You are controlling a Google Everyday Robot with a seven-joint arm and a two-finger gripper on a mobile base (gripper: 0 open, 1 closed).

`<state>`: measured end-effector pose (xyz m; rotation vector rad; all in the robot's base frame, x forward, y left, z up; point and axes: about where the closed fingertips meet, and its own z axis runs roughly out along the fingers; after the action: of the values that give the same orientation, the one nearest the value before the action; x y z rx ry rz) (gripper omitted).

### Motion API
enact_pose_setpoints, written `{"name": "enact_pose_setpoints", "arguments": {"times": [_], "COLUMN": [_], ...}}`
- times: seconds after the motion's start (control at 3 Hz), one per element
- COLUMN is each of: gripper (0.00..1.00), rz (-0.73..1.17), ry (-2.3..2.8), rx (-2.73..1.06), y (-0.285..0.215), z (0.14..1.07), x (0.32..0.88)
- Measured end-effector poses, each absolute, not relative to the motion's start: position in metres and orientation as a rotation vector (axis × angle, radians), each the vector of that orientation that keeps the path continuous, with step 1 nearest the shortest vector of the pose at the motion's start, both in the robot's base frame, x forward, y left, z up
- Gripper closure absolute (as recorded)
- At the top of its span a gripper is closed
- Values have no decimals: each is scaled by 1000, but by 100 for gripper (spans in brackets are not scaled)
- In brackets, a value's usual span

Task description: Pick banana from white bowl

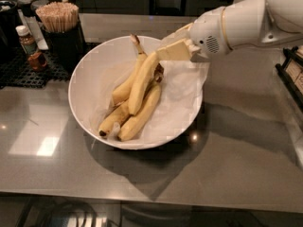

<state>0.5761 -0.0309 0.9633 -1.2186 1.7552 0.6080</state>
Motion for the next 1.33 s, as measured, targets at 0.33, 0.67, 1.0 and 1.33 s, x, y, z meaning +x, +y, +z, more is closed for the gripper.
{"name": "enact_pose_setpoints", "arguments": {"times": [0.33,0.67,1.0,1.33], "gripper": [100,100,100,100], "rz": [560,494,458,461], "ry": [1647,1532,1402,1227], "rx": [-1106,-1039,-1013,-1036], "y": [-72,-109,-134,-149], "z": [995,1029,1059,1087], "x": [564,542,517,483]}}
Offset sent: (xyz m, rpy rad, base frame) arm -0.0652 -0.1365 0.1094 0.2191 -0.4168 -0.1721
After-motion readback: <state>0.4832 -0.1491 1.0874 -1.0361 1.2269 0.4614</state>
